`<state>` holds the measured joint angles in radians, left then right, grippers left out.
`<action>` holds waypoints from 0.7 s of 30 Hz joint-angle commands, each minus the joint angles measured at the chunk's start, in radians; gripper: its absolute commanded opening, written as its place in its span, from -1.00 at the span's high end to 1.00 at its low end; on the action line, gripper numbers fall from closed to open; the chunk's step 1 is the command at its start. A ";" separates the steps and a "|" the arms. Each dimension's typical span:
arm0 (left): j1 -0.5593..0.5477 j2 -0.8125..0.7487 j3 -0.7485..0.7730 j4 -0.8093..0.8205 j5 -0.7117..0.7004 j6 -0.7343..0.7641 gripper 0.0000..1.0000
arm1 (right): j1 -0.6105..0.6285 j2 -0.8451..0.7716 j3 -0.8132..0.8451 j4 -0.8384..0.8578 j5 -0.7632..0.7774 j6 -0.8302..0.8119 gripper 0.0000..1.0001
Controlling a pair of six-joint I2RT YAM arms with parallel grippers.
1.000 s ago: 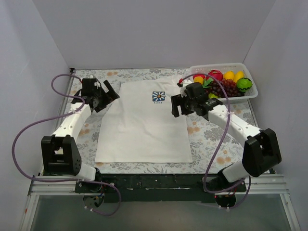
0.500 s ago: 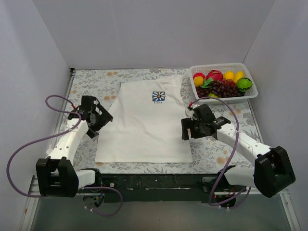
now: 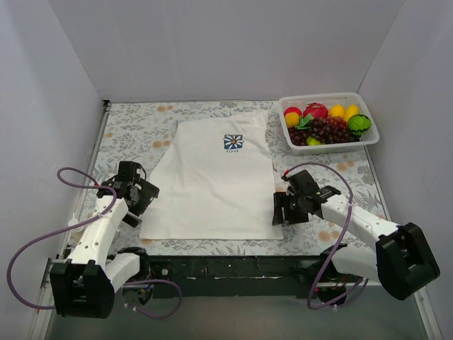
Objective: Pin the brooch onto the clothing
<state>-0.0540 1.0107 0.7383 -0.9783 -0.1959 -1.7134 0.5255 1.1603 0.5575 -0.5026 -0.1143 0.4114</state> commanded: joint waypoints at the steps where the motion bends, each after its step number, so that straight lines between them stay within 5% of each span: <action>1: 0.003 -0.032 -0.019 -0.030 -0.025 -0.046 -0.96 | 0.014 0.006 -0.036 -0.036 -0.074 0.035 -0.37; 10: 0.003 -0.032 0.021 0.001 -0.005 -0.026 -0.96 | 0.060 0.036 -0.108 -0.057 -0.148 0.072 -0.14; 12: 0.003 -0.024 0.013 0.010 0.006 -0.023 -0.96 | 0.077 0.032 -0.134 -0.039 -0.162 0.084 0.16; 15: 0.003 -0.020 0.013 0.007 0.004 -0.020 -0.96 | 0.090 0.048 -0.140 -0.028 -0.157 0.093 0.24; 16: 0.003 -0.020 0.013 0.010 0.004 -0.012 -0.96 | 0.090 0.053 -0.137 -0.025 -0.150 0.093 0.76; 17: 0.003 -0.020 0.013 0.010 0.006 -0.011 -0.96 | 0.090 0.059 -0.125 -0.021 -0.147 0.095 0.97; 21: 0.003 -0.023 0.015 0.009 0.019 0.011 -0.97 | 0.090 0.064 -0.052 -0.008 -0.075 0.101 0.97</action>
<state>-0.0540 0.9951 0.7284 -0.9691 -0.1864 -1.7237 0.6052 1.1938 0.4805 -0.4706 -0.3264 0.5213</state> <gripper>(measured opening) 0.981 0.030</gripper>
